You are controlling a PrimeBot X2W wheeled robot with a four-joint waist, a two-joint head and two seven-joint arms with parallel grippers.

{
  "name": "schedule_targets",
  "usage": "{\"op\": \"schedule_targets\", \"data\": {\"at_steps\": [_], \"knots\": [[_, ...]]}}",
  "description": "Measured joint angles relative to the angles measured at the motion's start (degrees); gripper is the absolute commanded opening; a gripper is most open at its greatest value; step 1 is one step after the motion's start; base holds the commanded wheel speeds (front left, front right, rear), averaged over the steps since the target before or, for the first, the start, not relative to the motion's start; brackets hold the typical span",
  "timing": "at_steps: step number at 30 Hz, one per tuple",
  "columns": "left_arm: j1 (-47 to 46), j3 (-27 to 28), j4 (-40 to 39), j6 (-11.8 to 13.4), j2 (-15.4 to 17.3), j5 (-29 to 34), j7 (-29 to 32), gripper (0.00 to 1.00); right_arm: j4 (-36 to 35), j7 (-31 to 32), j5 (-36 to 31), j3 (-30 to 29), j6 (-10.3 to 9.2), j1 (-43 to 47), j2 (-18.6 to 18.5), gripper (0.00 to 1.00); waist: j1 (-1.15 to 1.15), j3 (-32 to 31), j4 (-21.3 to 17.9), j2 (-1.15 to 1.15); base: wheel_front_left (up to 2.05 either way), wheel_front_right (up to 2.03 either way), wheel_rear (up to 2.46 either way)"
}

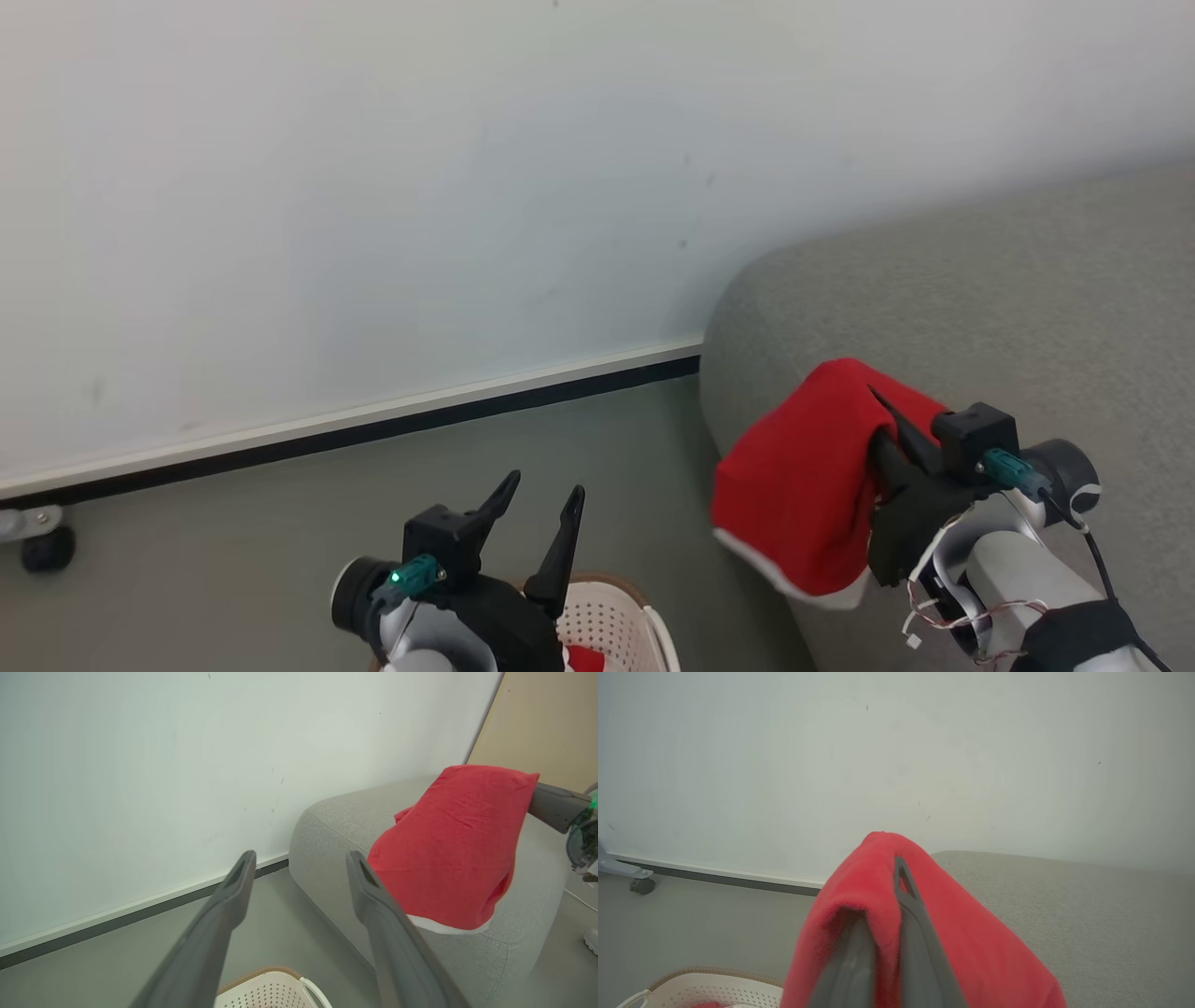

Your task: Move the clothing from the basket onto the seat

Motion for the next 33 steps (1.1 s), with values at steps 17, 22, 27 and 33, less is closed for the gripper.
{"op": "schedule_targets", "data": {"at_steps": [17, 22, 27, 33], "knots": [[4.75, -0.65, -0.69, 0.48, -1.32, 0.03, -2.02, 1.0, -9.73, 0.0, -2.24, -0.67, -1.1, 4.24, -4.49, 0.0, 0.0, 0.38, -10.6, 0.0, 0.0, 0.0, 0.0], [4.76, -1.0, -1.08, 0.75, -1.64, 0.79, -2.03, 1.0, -11.22, 0.0, -2.23, -1.88, -1.15, 4.64, -5.73, 0.0, 0.0, 1.73, -12.67, 0.0, 0.0, 0.0, 0.0], [4.53, -1.25, -1.8, 0.9, -1.57, 1.52, -2.08, 1.0, -11.51, 0.0, -2.09, -3.32, -1.14, 2.93, -6.32, 0.0, 0.0, 3.96, -13.49, 0.0, 0.0, 0.0, 0.0], [1.25, -0.91, -3.68, 1.12, -0.34, 3.63, -2.3, 1.0, -10.46, 0.14, -1.97, -5.46, -1.04, -6.14, -7.12, 0.0, 0.0, 7.71, -13.52, 0.0, 0.0, 0.0, 0.0]]}}
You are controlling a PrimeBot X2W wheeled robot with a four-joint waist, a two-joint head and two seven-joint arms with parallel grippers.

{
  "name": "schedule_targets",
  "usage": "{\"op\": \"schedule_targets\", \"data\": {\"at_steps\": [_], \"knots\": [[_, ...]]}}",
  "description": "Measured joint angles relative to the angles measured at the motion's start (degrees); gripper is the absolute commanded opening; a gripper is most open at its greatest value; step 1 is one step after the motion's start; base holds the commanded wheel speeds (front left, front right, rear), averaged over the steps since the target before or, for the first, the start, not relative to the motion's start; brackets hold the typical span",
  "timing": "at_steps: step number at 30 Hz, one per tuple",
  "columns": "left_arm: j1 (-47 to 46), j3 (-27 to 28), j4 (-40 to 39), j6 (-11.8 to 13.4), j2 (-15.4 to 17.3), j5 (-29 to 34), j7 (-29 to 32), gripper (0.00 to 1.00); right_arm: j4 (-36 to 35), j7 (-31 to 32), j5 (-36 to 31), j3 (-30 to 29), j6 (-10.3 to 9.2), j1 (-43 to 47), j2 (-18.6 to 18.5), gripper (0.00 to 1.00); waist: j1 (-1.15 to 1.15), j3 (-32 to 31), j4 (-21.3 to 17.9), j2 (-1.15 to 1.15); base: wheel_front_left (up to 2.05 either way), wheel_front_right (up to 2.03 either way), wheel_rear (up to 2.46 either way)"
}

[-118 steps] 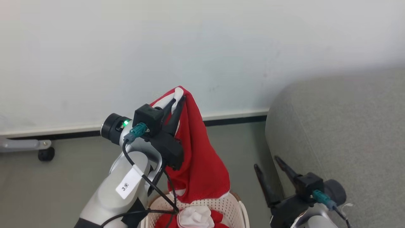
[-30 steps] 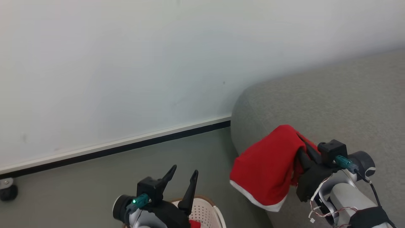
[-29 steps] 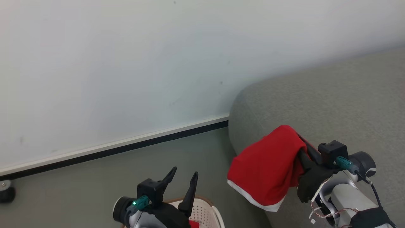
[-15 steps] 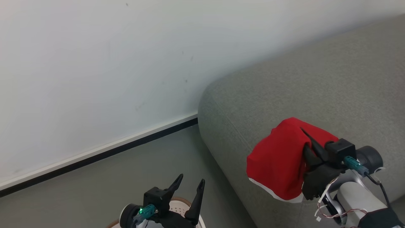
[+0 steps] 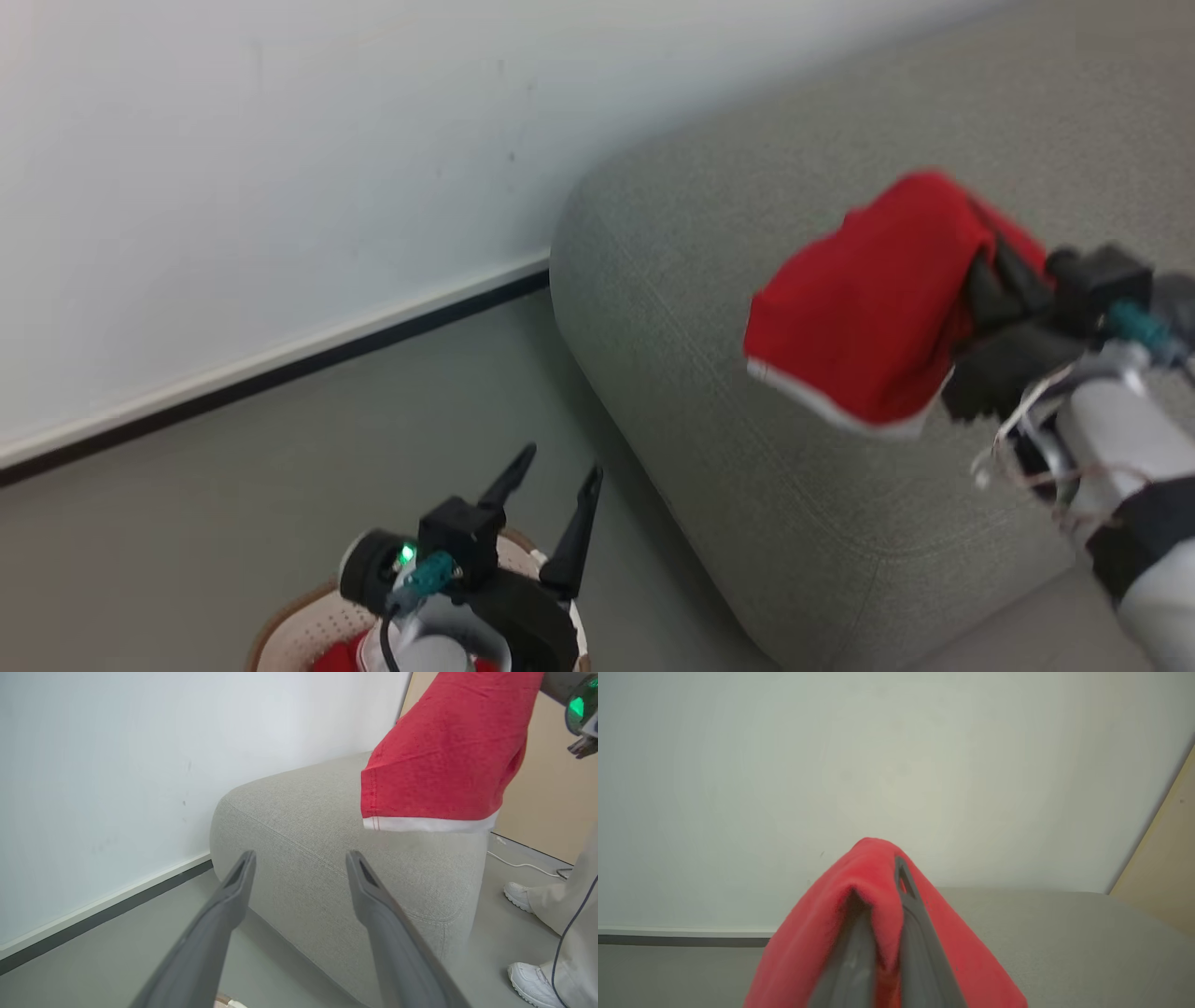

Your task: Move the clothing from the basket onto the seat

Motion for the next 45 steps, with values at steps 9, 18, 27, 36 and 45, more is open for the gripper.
{"op": "schedule_targets", "data": {"at_steps": [9, 18, 27, 36, 45], "knots": [[-7.58, 0.14, -1.4, 0.27, 0.68, 2.07, 1.45, 1.0, 6.15, 2.61, 1.47, -3.49, 2.34, -17.27, -0.21, 0.0, 0.01, 6.93, 0.98, 0.0, 0.0, 0.0, 0.0], [-12.59, 0.03, -3.39, 0.31, 0.74, 4.27, 3.41, 1.0, 14.77, 4.93, 4.17, -8.02, 3.26, -29.65, -2.24, 0.0, 0.01, 14.32, 2.6, 0.01, 0.0, 0.0, 0.0], [-15.5, -0.56, -6.95, 0.37, 2.82, 7.1, 5.56, 1.0, 20.3, 5.28, 3.71, -9.03, 3.35, -36.91, -5.55, 0.0, 0.01, 22.79, 4.42, 0.01, 0.0, 0.0, 0.0], [-18.74, 0.23, -10.28, 0.81, 5.89, 8.9, 7.76, 1.0, 24.23, 3.69, 3.78, -10.62, 2.43, -40.32, -6.04, 0.0, 0.01, 30.54, 5.32, 0.01, 0.0, 0.0, 0.0], [-22.68, 1.04, -12.39, 1.09, 7.11, 11.26, 9.53, 1.0, 27.85, 1.94, 4.49, -10.8, 1.75, -40.47, -1.89, 0.0, 0.01, 37.37, 4.94, 0.01, 0.0, 0.0, 0.0]]}}
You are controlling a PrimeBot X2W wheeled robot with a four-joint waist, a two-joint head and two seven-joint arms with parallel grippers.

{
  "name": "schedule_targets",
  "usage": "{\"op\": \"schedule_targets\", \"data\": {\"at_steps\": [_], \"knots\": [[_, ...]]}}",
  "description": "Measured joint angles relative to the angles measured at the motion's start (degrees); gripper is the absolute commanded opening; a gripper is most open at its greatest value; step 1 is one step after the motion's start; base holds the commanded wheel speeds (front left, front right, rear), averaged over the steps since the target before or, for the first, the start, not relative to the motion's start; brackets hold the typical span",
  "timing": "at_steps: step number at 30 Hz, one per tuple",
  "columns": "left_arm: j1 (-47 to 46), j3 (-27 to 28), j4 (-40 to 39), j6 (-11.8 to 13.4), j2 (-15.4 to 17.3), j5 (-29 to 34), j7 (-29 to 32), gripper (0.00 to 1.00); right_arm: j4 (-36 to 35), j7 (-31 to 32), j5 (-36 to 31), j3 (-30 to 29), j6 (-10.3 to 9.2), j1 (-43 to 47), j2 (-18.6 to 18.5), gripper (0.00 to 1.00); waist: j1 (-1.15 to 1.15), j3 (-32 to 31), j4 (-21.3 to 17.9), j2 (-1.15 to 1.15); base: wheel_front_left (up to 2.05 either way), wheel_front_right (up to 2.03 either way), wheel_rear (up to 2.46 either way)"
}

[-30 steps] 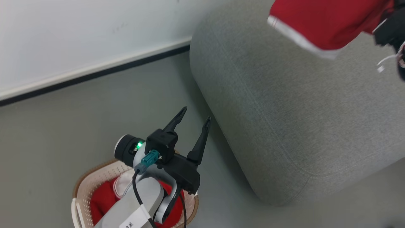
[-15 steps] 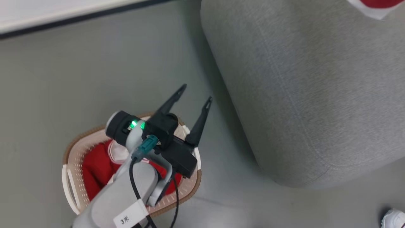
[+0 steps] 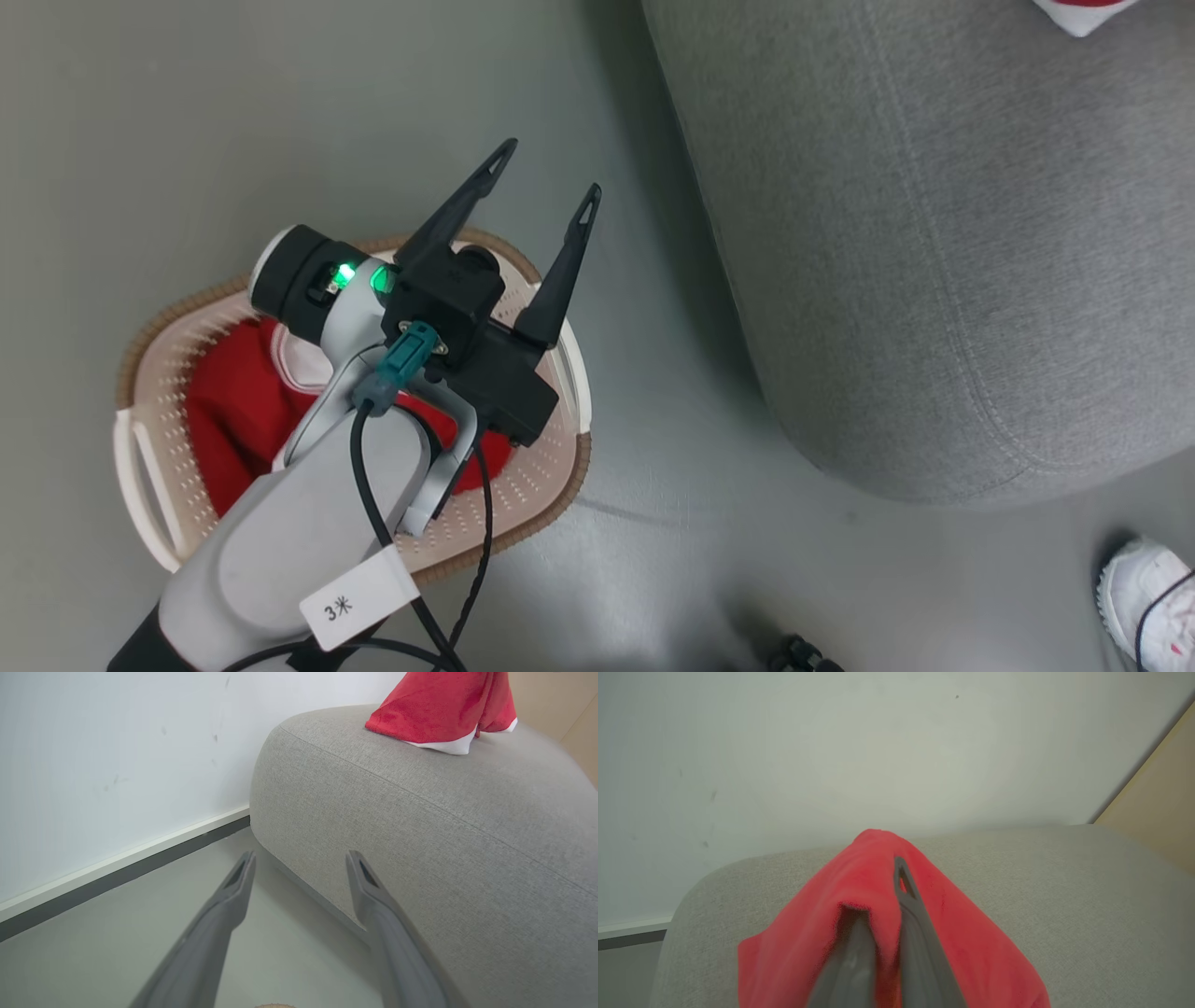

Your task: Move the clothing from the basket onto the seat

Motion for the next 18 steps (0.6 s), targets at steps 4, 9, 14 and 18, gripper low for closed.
{"op": "schedule_targets", "data": {"at_steps": [4, 9, 14, 18], "knots": [[-0.48, 0.05, 0.38, 0.21, 0.33, 0.46, 0.23, 1.0, 1.98, -0.65, 0.47, -0.1, 0.0, 0.22, 1.75, 0.0, 0.0, 2.71, -0.51, 0.0, 0.0, 0.0, 0.0], [-0.47, 0.03, 1.42, 0.22, 0.49, 0.7, 0.22, 1.0, 3.58, -1.18, 0.47, 0.07, 0.23, 0.75, 3.05, 0.41, 0.0, 4.06, -1.71, 0.0, 0.0, 0.0, 0.0], [-0.08, 0.09, 2.63, 0.22, 0.55, 0.69, -0.57, 1.0, 4.14, -1.68, 0.43, 0.38, 1.04, 2.31, 3.3, 1.0, -0.01, 3.07, -2.27, -0.01, 0.0, 0.0, 0.0], [1.54, 0.49, 4.01, 0.22, 0.57, 0.32, -1.89, 1.0, 4.39, -2.05, 0.3, 0.74, 1.54, 5.07, 4.25, 1.0, -0.01, 1.28, -2.51, -0.01, 0.0, 0.0, 0.0]]}}
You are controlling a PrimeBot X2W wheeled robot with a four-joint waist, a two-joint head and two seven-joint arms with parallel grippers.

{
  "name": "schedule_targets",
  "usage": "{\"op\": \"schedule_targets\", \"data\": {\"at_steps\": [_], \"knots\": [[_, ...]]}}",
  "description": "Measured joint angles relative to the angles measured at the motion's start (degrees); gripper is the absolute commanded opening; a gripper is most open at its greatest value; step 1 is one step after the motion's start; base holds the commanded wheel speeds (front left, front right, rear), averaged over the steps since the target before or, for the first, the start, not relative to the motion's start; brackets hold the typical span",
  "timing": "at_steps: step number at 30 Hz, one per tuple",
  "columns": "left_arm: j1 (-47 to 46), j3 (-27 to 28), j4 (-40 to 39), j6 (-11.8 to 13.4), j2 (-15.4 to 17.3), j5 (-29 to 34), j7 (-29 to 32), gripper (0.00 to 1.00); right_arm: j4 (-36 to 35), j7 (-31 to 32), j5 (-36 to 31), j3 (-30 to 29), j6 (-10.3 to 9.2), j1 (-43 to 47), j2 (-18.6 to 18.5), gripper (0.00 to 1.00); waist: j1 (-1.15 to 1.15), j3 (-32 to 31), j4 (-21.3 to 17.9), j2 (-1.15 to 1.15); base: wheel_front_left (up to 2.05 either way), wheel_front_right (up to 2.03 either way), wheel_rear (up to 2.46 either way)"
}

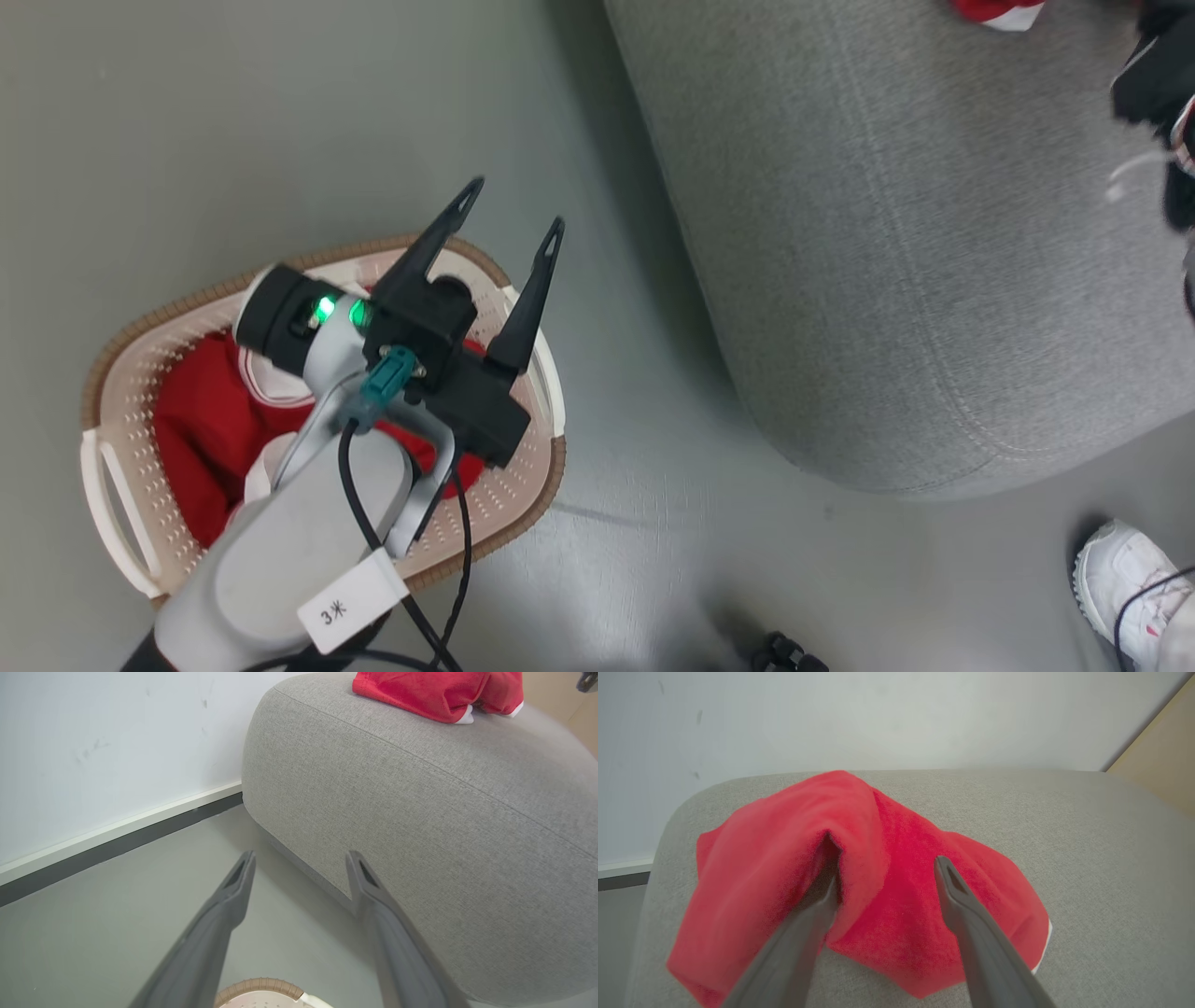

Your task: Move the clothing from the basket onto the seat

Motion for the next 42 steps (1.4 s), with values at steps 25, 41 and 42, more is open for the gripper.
{"op": "schedule_targets", "data": {"at_steps": [25, 41, 42], "knots": [[11.84, 5.76, 7.03, 0.08, -4.45, -7.0, -7.81, 1.0, -15.11, -0.03, -3.0, -1.6, -0.33, 24.25, 0.82, 1.0, -0.02, -18.71, 4.47, -0.02, 0.0, 0.0, 0.0], [24.74, 12.57, 9.06, 0.51, -2.94, -8.75, -8.36, 1.0, -28.65, -0.03, -4.79, -1.66, -3.36, 45.2, 6.12, 1.0, -0.01, -32.57, 13.41, -0.02, 0.0, 0.0, 0.0], [25.86, 13.04, 8.94, 0.51, -2.75, -8.75, -8.36, 1.0, -29.45, -0.03, -5.05, -1.44, -3.45, 46.47, 6.66, 1.0, -0.01, -33.48, 13.82, -0.02, 0.0, 0.0, 0.0]]}}
